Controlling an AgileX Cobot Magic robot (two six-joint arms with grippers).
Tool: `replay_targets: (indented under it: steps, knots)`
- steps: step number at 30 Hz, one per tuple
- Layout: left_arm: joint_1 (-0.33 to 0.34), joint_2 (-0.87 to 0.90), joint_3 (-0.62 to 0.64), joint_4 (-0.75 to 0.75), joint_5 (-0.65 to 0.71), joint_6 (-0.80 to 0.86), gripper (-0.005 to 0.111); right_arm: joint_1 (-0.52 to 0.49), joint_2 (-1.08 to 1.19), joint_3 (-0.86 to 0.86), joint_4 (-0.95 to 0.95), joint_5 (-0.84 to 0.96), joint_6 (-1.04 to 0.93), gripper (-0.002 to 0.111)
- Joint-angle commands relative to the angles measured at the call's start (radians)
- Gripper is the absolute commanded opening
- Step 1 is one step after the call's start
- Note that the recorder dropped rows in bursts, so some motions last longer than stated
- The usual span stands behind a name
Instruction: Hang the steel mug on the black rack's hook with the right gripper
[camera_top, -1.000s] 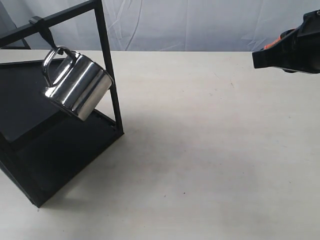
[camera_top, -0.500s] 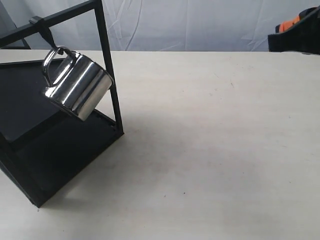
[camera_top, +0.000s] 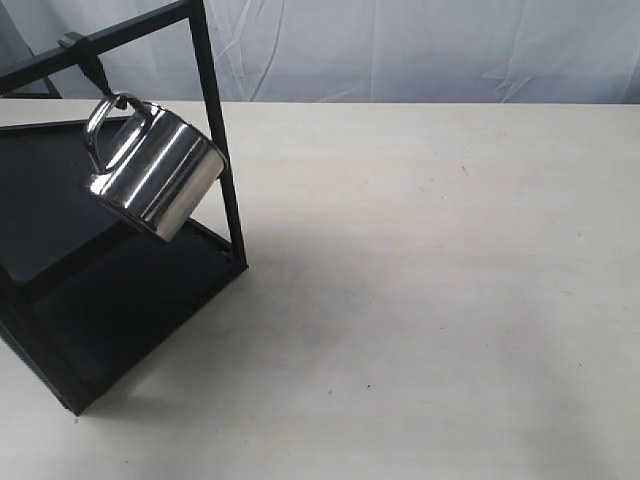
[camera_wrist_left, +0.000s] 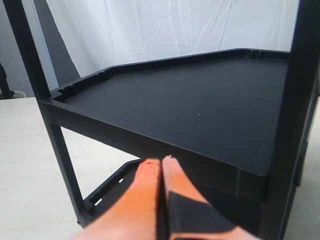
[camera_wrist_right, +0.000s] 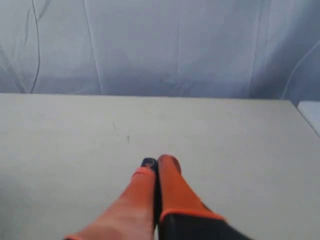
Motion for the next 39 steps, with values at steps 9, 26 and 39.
replay_targets:
  steps: [9,26,39]
  knots:
    - [-0.006,-0.003,0.000,0.000,-0.001,0.000,0.002,-0.009,-0.215,0.300,-0.104,-0.154,0.192,-0.001]
    - [-0.006,-0.003,0.000,0.000,-0.001,0.000,0.002,-0.009,-0.389,0.450,-0.232,-0.101,0.356,-0.001]
    - [-0.006,-0.003,0.000,0.000,-0.001,0.000,0.002,-0.009,-0.397,0.450,-0.160,-0.102,0.356,-0.001]
